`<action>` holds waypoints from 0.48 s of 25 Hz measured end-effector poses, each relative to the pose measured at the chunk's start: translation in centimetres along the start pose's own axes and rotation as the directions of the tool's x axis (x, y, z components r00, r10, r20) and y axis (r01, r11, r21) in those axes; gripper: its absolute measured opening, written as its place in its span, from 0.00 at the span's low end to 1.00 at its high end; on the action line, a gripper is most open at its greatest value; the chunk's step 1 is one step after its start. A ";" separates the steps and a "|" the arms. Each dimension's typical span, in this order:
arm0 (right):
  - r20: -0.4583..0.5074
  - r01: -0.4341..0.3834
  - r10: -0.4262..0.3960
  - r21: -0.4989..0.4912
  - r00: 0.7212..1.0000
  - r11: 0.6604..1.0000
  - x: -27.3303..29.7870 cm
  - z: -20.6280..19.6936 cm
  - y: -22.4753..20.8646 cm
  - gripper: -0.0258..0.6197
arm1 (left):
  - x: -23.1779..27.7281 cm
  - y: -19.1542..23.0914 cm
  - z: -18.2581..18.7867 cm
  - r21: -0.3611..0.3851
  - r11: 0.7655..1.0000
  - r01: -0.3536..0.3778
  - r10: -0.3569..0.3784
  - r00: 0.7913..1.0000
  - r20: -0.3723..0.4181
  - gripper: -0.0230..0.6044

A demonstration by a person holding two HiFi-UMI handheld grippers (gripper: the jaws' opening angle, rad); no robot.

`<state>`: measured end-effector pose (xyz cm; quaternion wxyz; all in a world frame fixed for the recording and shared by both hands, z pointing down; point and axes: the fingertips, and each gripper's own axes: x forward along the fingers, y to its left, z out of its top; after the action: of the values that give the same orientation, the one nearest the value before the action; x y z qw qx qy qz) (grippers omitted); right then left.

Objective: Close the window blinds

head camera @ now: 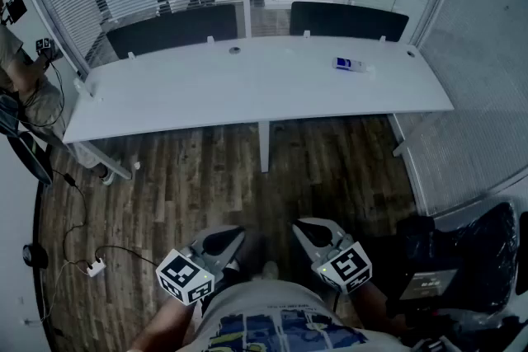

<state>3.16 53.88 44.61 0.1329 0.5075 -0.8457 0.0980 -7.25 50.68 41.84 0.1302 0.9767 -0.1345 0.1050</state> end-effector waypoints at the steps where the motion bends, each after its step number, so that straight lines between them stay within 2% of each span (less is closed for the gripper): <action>1: 0.000 -0.001 0.001 -0.002 1.000 1.000 0.0 0.0 0.0 0.04 | 0.0 0.1 -0.3 0.000 1.000 -0.001 0.001 1.000 0.000 0.04; 7: -0.003 0.014 -0.014 -0.006 1.000 1.000 -0.2 -0.3 -0.5 0.04 | 0.4 -0.1 -0.4 0.010 1.000 0.007 -0.007 1.000 0.002 0.04; 12: 0.015 0.062 -0.062 -0.016 0.998 0.998 -1.0 -0.1 -2.0 0.04 | 2.0 -1.0 -0.4 0.028 0.998 0.048 -0.048 0.999 -0.016 0.04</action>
<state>5.38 53.87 44.44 0.1336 0.5330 -0.8313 0.0833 -5.09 51.28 42.46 0.1200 0.9805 -0.1087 0.1111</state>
